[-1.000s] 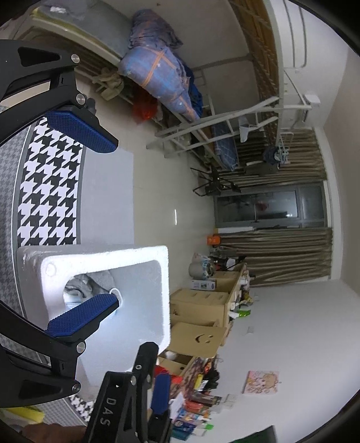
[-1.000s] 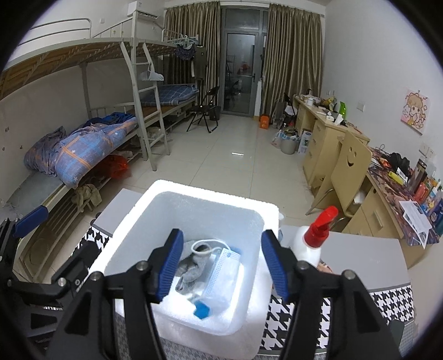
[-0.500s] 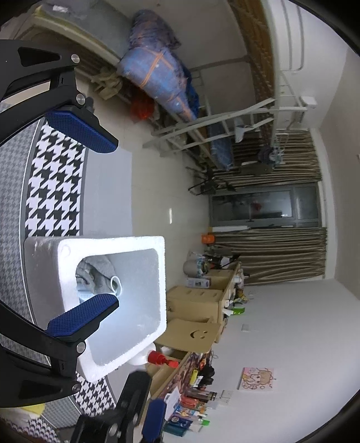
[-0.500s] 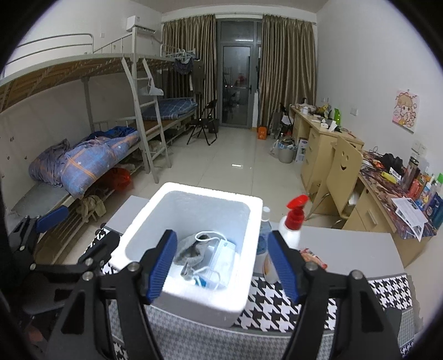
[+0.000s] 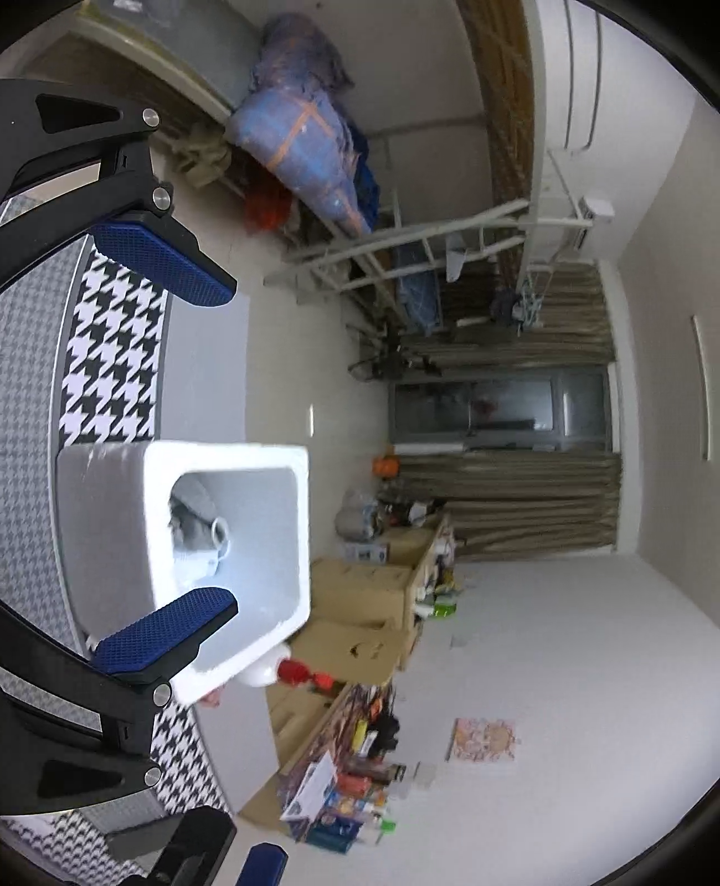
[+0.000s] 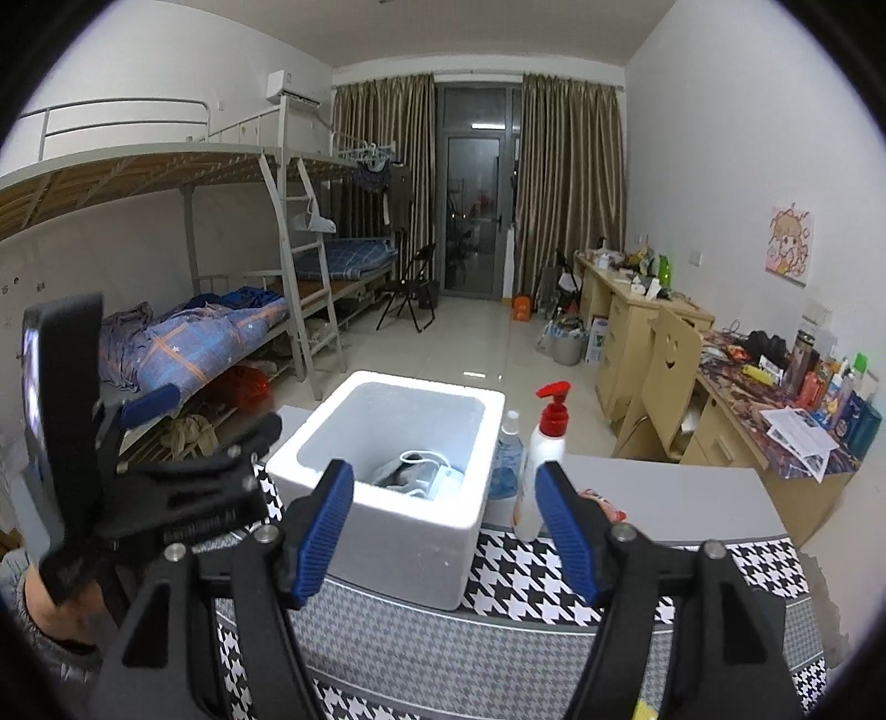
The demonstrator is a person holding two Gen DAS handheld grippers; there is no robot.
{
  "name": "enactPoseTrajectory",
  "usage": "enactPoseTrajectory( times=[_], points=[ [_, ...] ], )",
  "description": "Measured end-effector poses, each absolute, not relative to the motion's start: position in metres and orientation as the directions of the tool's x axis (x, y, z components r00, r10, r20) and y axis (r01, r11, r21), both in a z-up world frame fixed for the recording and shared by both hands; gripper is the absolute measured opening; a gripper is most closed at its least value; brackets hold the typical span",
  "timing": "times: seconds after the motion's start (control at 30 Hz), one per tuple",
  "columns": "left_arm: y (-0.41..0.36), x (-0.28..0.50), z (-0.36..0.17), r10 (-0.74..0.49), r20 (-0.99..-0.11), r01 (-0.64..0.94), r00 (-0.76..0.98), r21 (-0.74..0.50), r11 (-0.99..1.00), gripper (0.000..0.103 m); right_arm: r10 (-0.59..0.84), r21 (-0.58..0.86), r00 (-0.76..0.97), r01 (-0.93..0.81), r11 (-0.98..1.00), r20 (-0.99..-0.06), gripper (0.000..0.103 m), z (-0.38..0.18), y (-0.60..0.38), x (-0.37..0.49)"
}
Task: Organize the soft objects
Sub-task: 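Withdraw both tools from the foam box toward the pile of soft items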
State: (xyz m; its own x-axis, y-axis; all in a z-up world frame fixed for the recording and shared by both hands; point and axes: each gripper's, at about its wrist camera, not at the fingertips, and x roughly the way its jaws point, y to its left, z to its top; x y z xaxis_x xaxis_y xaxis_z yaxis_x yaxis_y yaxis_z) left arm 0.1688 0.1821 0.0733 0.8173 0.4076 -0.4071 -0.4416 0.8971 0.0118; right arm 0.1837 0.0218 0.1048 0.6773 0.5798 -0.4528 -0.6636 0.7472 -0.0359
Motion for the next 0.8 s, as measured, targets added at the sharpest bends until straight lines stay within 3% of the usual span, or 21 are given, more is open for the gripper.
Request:
enactPoseTrajectory(
  times=[0.13,0.47,0.8],
  points=[
    [0.175,0.172,0.068,0.407,-0.428,-0.43,0.807,0.046,0.902,0.102,0.592,-0.021,0.678,-0.665,0.746,-0.436,0.073,0.103,0.008,0.175],
    [0.148,0.156,0.064,0.405,-0.367,-0.398,0.837,0.099,0.912,0.102,0.561,-0.011,0.707,-0.626,0.78,-0.429,0.073,0.089,-0.023,0.164],
    [0.117,0.132,0.073,0.363,-0.346,-0.359,0.865,0.076,0.93,0.102,0.541,-0.031,0.736,-0.603,0.797,-0.407,0.073,0.096,-0.05,0.14]
  ],
)
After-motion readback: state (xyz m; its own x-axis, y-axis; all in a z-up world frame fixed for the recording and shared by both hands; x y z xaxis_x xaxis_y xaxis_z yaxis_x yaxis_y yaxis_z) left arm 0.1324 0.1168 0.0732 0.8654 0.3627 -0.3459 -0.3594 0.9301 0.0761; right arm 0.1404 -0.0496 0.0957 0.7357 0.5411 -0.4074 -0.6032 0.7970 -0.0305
